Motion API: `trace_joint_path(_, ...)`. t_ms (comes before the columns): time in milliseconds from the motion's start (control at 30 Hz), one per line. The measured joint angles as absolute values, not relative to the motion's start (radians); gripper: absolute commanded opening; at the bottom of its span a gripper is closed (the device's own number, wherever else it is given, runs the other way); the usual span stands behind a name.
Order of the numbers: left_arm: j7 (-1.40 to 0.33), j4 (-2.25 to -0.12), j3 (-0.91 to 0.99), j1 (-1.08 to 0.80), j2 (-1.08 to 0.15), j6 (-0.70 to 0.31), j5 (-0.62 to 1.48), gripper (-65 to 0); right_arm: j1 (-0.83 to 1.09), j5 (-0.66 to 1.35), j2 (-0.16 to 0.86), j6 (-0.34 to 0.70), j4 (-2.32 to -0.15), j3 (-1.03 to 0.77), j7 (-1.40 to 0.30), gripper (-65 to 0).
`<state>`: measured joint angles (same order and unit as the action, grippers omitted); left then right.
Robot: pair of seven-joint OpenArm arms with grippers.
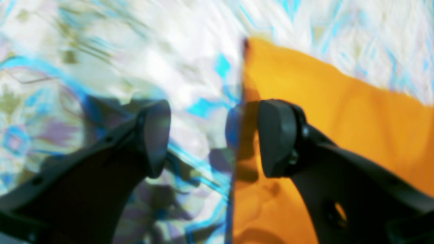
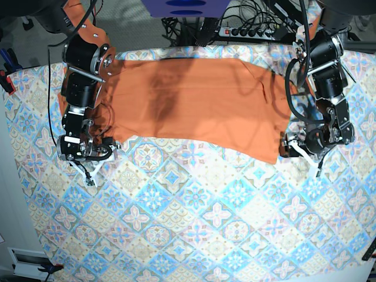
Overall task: Fold the T-shirt properly
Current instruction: 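Grasp the shirt's side edges with both grippers near the hem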
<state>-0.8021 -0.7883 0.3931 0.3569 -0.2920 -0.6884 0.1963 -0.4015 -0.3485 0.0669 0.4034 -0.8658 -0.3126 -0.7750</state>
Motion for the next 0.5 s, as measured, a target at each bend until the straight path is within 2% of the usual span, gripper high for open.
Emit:
trace_joint_path(200, -0.746, -0.714, 0.284, 0.387, -0.297, -0.693, 0.271, -26.1, -0.402, -0.347, 0.067, 0.4, -0.866, -0.313, -0.778, -24.7)
trace_joint_path(500, -0.728, -0.712, 0.066, 0.395, -0.265, -0.695, 0.41, -26.2, -0.402, -0.347, 0.067, 0.399, -0.866, -0.313, -0.777, -24.7)
